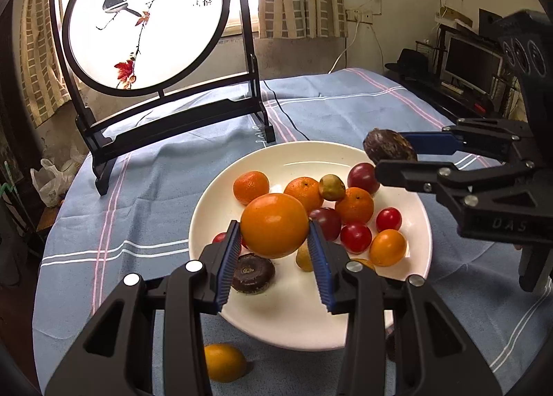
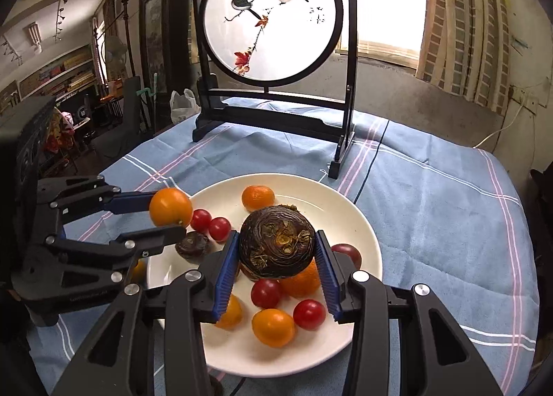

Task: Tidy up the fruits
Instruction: 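Carry the orange and brown fruit over the plate and open both grippers, then return and grasp another dark brown round fruit with the right gripper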

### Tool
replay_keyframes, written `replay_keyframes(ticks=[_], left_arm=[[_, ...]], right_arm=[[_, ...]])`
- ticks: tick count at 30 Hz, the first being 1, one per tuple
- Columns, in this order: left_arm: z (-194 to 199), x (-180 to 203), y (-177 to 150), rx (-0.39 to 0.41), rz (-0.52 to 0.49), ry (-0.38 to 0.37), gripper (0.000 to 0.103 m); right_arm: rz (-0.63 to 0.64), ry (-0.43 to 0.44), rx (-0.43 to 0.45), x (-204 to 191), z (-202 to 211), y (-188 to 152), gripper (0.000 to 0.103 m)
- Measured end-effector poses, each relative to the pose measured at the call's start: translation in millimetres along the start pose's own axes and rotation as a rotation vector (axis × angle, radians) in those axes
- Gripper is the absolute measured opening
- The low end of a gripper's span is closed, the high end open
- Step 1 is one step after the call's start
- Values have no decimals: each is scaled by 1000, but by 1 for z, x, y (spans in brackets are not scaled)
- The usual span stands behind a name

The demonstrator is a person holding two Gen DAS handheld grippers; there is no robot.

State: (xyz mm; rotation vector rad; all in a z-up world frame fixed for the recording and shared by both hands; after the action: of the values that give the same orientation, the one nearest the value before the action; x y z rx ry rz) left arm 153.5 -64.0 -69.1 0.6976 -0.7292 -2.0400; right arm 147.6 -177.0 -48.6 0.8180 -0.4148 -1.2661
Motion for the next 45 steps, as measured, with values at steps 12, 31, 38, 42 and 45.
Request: replay_keyframes(ticks=[12, 31, 38, 42, 45], left_arm=[[-41, -6, 5, -80, 3, 36, 39], [-8, -11, 3, -32, 24, 77, 62], [47, -21, -17, 26, 58, 116, 73], [75, -26, -45, 33, 62, 142, 79], [86, -30, -67, 20, 73, 148, 81]], right_arm=[[-56, -87, -82, 25, -57, 13, 44], [28, -43, 8, -9, 13, 7, 61], [125, -21, 19, -42, 70, -47, 68], [173, -28, -34, -51, 78, -99, 69], [191, -52, -106, -49, 67, -135, 69]])
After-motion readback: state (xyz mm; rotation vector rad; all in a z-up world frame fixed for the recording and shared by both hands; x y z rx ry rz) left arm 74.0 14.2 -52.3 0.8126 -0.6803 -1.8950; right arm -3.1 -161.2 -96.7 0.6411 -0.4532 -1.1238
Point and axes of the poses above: each gripper's, at about its wrist camera, not at the fingertips, and z roughly against the way its jaws point, x to its right, y to its top, the point moved 8 cm from there along -z, roughly the way its jaws point, and after that the axes turned 10 degrees about -z, right-handed, at the moved point
